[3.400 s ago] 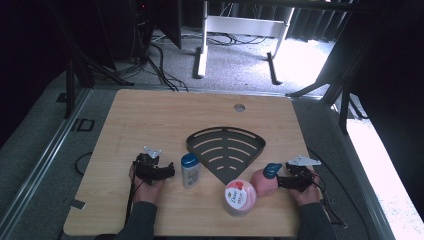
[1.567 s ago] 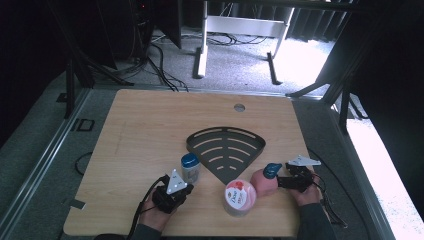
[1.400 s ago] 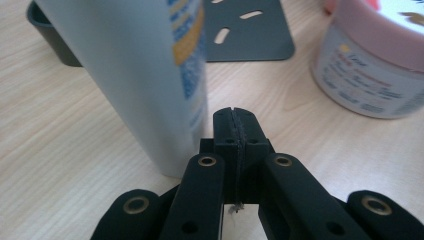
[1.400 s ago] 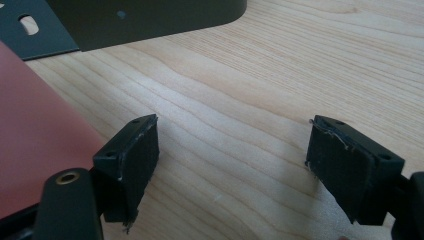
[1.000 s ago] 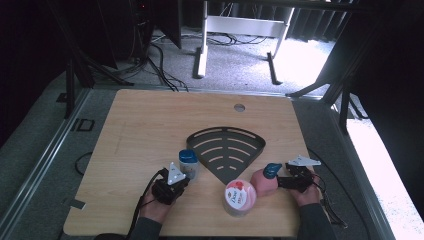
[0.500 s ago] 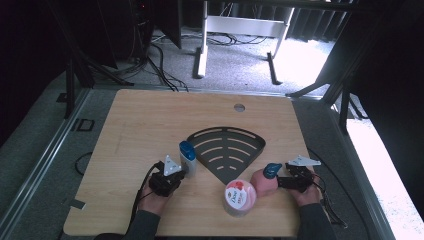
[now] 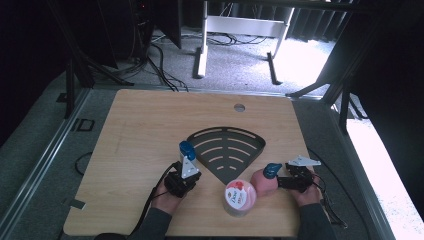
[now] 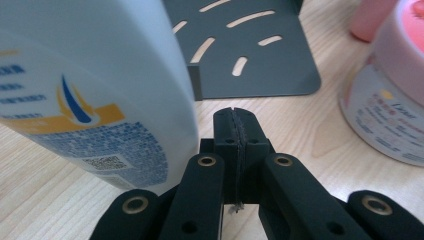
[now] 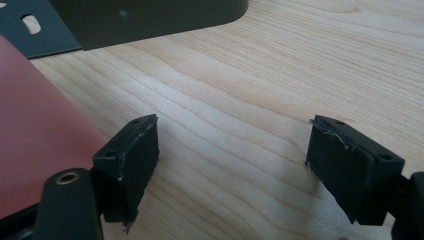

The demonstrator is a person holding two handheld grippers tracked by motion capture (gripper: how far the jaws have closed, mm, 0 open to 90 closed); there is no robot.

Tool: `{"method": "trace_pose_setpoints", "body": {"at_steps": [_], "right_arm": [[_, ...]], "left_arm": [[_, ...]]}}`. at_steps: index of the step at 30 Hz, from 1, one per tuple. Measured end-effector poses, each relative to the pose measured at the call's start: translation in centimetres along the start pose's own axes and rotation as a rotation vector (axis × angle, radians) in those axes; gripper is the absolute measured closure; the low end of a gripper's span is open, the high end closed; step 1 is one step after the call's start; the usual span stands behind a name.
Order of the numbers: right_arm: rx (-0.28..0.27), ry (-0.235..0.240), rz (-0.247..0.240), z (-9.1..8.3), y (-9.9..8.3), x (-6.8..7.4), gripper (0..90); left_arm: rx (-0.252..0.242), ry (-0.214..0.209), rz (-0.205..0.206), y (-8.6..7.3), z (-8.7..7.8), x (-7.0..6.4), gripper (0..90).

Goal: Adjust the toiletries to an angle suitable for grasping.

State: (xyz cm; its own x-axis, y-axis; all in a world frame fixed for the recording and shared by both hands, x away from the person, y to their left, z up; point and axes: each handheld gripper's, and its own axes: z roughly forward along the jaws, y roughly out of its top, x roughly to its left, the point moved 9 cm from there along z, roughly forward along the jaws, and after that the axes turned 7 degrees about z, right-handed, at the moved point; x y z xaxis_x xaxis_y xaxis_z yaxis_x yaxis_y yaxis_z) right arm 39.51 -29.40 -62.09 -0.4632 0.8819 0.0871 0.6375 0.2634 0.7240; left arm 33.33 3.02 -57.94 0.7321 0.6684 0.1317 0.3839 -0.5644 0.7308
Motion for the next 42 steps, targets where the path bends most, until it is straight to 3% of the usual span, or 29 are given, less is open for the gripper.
{"method": "trace_pose_setpoints", "body": {"at_steps": [18, 33, 35, 38, 42], "right_arm": [[-0.001, -0.001, -0.002, 0.0, 0.0, 0.0, 20.6], [-0.001, -0.003, 0.001, -0.2, -0.2, 0.1, 20.8], [-0.001, -0.003, 0.001, -0.2, -0.2, 0.1, 21.0], [-0.005, -0.006, 0.003, -0.3, -0.2, 0.2, 23.5], [-0.012, -0.011, 0.006, -0.8, -0.4, 0.7, 43.7]], "left_arm": [[0.037, 0.053, -0.064, -1.3, 0.5, 2.7, 89.6], [0.058, 0.102, -0.179, -3.4, -0.6, 5.1, 88.9], [0.045, 0.086, -0.181, -3.2, -0.7, 4.8, 88.7], [0.033, 0.051, -0.153, -2.6, -0.6, 3.7, 88.6], [0.008, 0.004, -0.1, -1.1, -0.1, 1.8, 88.6]]}}
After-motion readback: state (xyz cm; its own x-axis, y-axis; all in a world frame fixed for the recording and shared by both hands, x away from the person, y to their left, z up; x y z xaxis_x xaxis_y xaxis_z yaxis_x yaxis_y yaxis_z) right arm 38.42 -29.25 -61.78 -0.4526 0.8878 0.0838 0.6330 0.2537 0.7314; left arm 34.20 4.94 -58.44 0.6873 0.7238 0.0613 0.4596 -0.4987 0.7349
